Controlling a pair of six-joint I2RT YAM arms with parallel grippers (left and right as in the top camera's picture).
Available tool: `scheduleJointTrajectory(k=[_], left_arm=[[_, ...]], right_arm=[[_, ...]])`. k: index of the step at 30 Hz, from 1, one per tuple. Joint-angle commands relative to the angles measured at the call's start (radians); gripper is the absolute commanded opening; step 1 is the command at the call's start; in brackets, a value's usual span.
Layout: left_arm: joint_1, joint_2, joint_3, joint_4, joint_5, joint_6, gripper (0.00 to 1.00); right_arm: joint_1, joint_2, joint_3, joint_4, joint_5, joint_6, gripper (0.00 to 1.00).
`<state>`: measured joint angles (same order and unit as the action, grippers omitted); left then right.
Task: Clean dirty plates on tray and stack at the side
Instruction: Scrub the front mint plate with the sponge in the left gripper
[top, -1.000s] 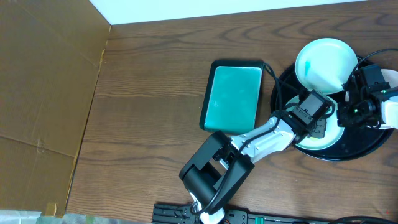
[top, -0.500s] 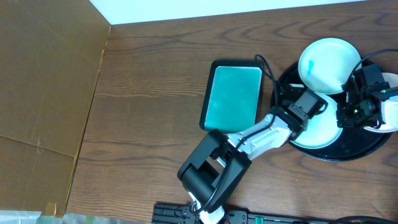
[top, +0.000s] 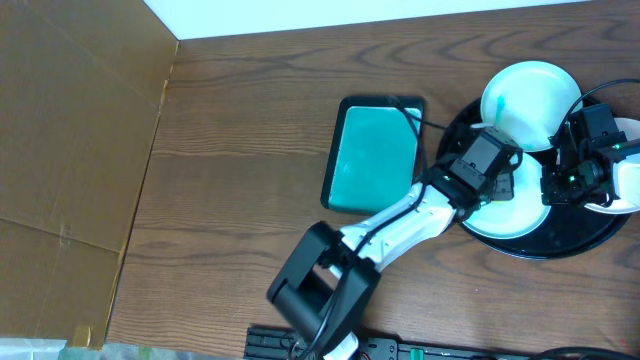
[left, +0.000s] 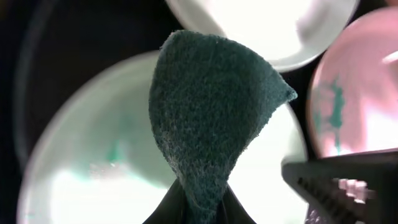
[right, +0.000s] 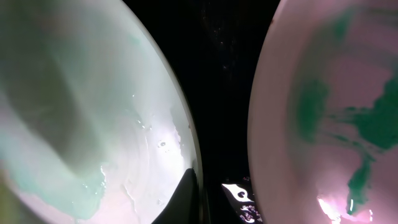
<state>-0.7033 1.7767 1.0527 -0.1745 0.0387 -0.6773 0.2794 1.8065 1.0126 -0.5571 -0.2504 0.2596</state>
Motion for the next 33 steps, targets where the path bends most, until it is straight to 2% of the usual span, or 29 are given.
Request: scheduleJointTrajectory(k=[1, 9, 11, 16, 18, 21, 27, 33], left_arm=[[0.01, 0.079, -0.003, 0.002, 0.054, -0.037, 0.07], [0.113, 0.151, -0.003, -0.007, 0.047, 0.03, 0.07], [0.141, 0.152, -0.003, -0.013, 0.04, 0.08, 0.07], [0.178, 0.152, -0.003, -0.056, -0.14, 0.177, 0.07], [0.184, 0.151, -0.003, -0.054, -0.16, 0.209, 0.07], [0.185, 0.138, -0.001, -0.048, -0.145, 0.213, 0.07], [0.185, 0.013, 0.0, -0.039, 0.021, 0.209, 0.07], [0.185, -0.105, 0.0, -0.076, 0.029, 0.201, 0.07]], right_arm=[[0.01, 0.032, -0.013, -0.019, 0.04, -0.006, 0.01], [0.01, 0.032, -0.012, -0.019, 0.04, -0.006, 0.01], [0.01, 0.032, -0.013, -0.019, 0.04, -0.006, 0.01], [0.01, 0.032, -0.013, -0.02, 0.04, -0.006, 0.01], [0.01, 0.032, -0.013, -0.02, 0.04, -0.006, 0.01], [0.009, 0.032, -0.012, -0.02, 0.04, -0.006, 0.01], [0.01, 0.032, -0.013, -0.022, 0.04, -0.006, 0.01], [0.01, 0.032, -0.012, -0.023, 0.04, -0.006, 0.01]])
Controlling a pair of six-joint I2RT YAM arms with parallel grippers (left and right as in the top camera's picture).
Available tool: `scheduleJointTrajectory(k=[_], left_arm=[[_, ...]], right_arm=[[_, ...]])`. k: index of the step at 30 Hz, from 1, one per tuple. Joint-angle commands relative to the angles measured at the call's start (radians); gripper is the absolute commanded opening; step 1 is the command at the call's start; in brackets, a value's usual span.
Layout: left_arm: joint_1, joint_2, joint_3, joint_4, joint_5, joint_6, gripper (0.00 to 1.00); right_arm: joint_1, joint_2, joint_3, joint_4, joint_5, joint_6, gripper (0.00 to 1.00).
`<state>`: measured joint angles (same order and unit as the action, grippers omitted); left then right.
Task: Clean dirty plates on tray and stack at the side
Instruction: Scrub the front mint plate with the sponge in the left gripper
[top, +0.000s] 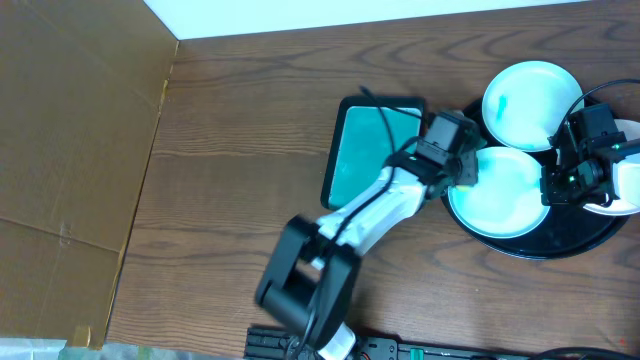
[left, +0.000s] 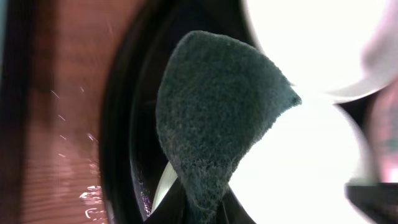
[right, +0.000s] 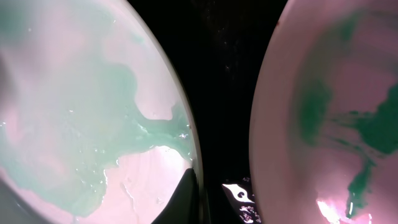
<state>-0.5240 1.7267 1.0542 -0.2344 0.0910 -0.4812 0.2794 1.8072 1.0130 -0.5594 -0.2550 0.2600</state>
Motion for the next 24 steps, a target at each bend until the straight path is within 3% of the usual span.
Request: scheduleJointTrajectory(k=[1, 5, 10, 17, 20, 24], left_arm=[[0.006, -0.056, -0.002, -0.027, -0.023, -0.002, 0.07], [-0.011, -0.036, -0.008, -0.081, -0.008, -0.099, 0.07], [-0.066, 0.039, -0.017, -0.058, 0.098, -0.105, 0.07], [-0.151, 0.138, -0.017, 0.001, 0.106, -0.099, 0.07], [-0.163, 0.145, -0.017, -0.011, 0.023, -0.096, 0.07], [-0.16, 0.144, -0.016, -0.05, -0.23, -0.095, 0.07]], right_arm=[[0.01, 0.032, -0.013, -0.02, 0.045, -0.006, 0.01], [0.01, 0.032, -0.013, -0.02, 0.045, -0.006, 0.01], [0.01, 0.032, -0.013, -0.016, 0.045, -0.006, 0.01], [0.01, 0.032, -0.013, -0.016, 0.045, -0.006, 0.01], [0.01, 0.032, -0.013, -0.016, 0.044, -0.006, 0.01], [0.01, 0.031, -0.012, -0.017, 0.045, -0.006, 0.01]])
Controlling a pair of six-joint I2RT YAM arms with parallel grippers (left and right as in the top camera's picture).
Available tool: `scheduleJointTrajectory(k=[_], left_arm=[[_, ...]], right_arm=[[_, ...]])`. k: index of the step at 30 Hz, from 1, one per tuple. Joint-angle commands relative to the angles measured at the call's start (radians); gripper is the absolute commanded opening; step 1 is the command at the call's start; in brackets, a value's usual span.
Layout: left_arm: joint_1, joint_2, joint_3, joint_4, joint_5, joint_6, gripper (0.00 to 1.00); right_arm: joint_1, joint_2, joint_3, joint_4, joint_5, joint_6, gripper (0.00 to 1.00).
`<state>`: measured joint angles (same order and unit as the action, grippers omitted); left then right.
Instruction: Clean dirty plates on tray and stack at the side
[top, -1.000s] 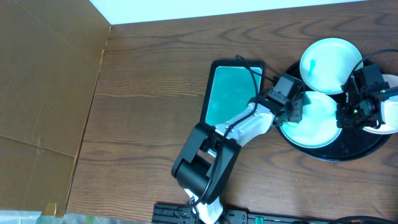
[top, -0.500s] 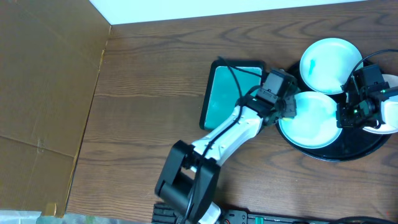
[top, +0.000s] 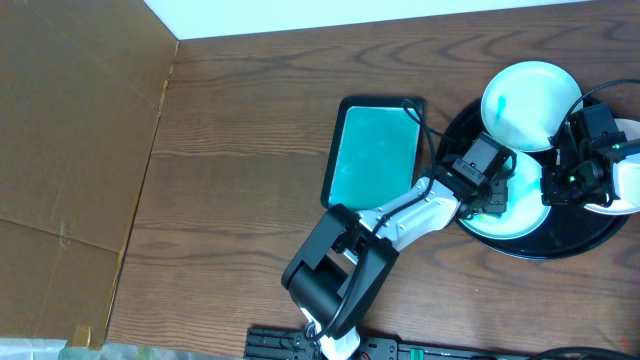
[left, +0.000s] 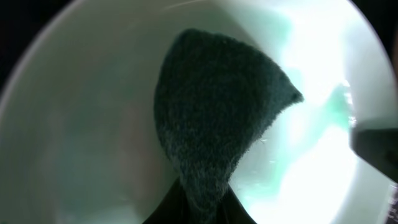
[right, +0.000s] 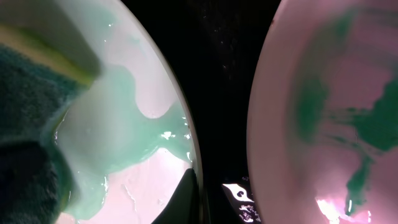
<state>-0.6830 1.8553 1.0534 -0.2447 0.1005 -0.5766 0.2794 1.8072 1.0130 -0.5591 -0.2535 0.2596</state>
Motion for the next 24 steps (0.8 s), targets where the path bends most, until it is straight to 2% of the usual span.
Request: scheduleJointTrajectory(k=[1, 5, 10, 12, 17, 24], left_arm=[[-0.001, 0.012, -0.015, -0.052, -0.289, 0.006, 0.07], [0.0, -0.044, -0.014, -0.082, -0.338, 0.052, 0.07], [0.0, -0.239, -0.013, -0.084, -0.337, 0.053, 0.07], [0.004, -0.354, -0.014, -0.085, -0.337, 0.052, 0.07], [0.006, -0.482, -0.014, -0.116, -0.338, 0.053, 0.07], [0.112, -0.577, -0.014, -0.244, -0.338, 0.052, 0.07]], right_arm=[[0.01, 0.031, -0.011, -0.019, 0.043, -0.006, 0.01], [0.01, 0.031, -0.005, -0.036, 0.043, -0.006, 0.01], [0.011, 0.003, 0.002, -0.037, 0.042, -0.023, 0.01], [0.011, -0.043, 0.002, -0.039, 0.04, -0.041, 0.01], [0.017, -0.154, 0.002, -0.048, 0.052, -0.091, 0.01], [0.083, -0.322, 0.002, -0.065, 0.322, -0.122, 0.01]])
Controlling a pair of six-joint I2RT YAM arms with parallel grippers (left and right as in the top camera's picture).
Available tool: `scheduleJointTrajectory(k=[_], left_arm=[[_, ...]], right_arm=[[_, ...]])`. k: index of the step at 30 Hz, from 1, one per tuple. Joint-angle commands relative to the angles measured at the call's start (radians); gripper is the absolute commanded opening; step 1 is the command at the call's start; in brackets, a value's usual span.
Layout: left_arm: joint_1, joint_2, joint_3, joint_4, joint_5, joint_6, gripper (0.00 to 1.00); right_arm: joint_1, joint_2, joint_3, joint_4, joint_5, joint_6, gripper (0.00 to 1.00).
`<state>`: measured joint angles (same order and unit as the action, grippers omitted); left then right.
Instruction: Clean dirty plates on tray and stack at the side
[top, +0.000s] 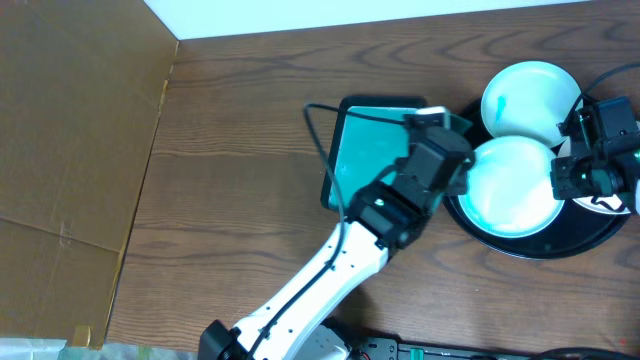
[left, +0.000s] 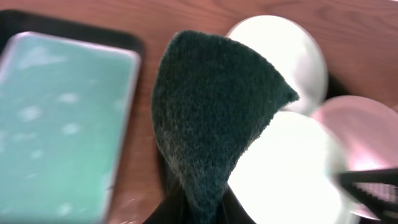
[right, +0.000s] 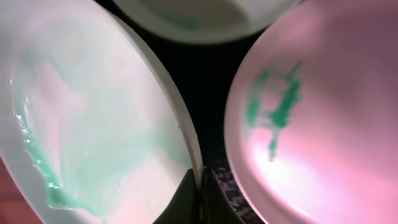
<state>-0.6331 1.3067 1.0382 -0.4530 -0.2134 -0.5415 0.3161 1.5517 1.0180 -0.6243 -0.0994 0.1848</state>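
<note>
A dark green sponge (left: 211, 112) is pinched in my left gripper (left: 198, 208), which hangs over the gap between the teal soap pan (left: 56, 118) and the black round tray (top: 530, 245). My right gripper (right: 200, 183) is shut on the rim of the middle white plate (right: 93, 124), which is smeared with pale green liquid and held tilted. In the overhead view this plate (top: 510, 185) sits between the left gripper (top: 450, 172) and the right gripper (top: 562, 185). A pink plate (right: 323, 112) with green stains lies to its right. Another white plate (top: 530, 90) lies behind.
The teal pan (top: 375, 150) in its black frame stands just left of the round tray. A brown cardboard sheet (top: 70, 150) covers the table's left side. Cables run over the pan's far edge and at the far right.
My left gripper has come off the middle plate with the sponge and now hangs higher, to the left, by the pan. The right gripper has risen, still holding the plate's rim.
The sponge hung over the middle plate while my right gripper held its rim. Then it was at the tray's left edge, and the plate showed green liquid. Then it pressed on the plate. Now it is off the plate and the plate is held tilted.
</note>
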Motion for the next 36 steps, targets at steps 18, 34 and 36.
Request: scheduleJointTrajectory(k=[18, 34, 36], left_arm=[[0.351, -0.034, 0.002, -0.228, -0.023, 0.017, 0.07], [0.358, -0.033, 0.002, -0.246, -0.023, 0.017, 0.07], [0.358, -0.033, 0.002, -0.246, -0.023, 0.017, 0.07]], right_arm=[[0.419, -0.179, -0.003, 0.208, 1.057, -0.576, 0.01], [0.563, -0.179, -0.003, 0.487, 1.255, -1.067, 0.01], [0.572, -0.179, -0.003, 0.493, 1.255, -1.08, 0.01]])
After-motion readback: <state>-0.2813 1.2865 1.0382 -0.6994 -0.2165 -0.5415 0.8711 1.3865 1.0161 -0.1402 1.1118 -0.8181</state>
